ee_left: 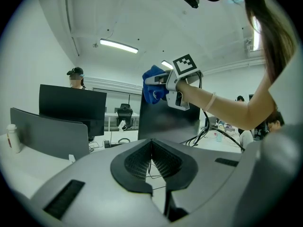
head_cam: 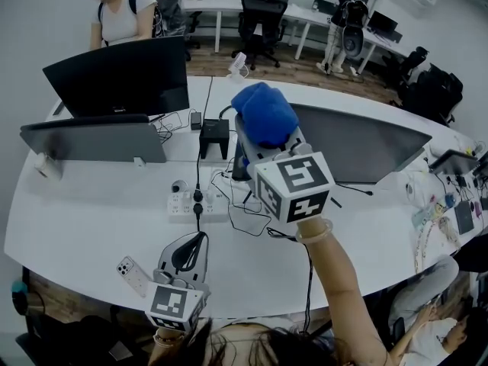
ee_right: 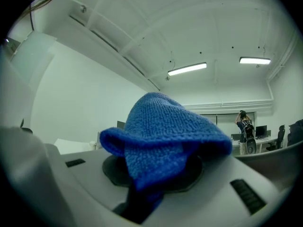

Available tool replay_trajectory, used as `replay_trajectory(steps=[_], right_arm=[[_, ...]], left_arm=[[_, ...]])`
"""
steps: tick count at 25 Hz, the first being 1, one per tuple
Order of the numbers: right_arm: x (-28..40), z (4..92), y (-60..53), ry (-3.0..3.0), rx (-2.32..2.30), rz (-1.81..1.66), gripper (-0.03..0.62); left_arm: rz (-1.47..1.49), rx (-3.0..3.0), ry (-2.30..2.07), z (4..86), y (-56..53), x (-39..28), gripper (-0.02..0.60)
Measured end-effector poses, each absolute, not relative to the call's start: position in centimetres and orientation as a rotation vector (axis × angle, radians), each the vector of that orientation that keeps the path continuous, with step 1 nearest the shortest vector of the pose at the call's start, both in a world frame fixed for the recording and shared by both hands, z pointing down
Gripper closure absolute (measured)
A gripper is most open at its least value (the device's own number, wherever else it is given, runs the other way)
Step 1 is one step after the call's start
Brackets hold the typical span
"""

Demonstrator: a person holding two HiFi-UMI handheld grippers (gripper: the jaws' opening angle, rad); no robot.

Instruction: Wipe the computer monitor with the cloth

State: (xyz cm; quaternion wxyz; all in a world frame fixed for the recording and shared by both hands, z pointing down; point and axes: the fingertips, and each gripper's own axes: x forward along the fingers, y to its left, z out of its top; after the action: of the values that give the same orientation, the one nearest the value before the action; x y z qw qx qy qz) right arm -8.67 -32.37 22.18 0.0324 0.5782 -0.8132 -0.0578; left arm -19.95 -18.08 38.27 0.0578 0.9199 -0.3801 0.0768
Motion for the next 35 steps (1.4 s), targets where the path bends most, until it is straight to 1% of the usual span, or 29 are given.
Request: replay_trajectory(steps=[35], right_arm=[[-0.6, 22.0, -30.7, -2.511, 1.831, -0.185, 0.494]], left_arm=[[0.244, 2.810, -1.110, 37.9, -15.5, -12.6, 0.572]])
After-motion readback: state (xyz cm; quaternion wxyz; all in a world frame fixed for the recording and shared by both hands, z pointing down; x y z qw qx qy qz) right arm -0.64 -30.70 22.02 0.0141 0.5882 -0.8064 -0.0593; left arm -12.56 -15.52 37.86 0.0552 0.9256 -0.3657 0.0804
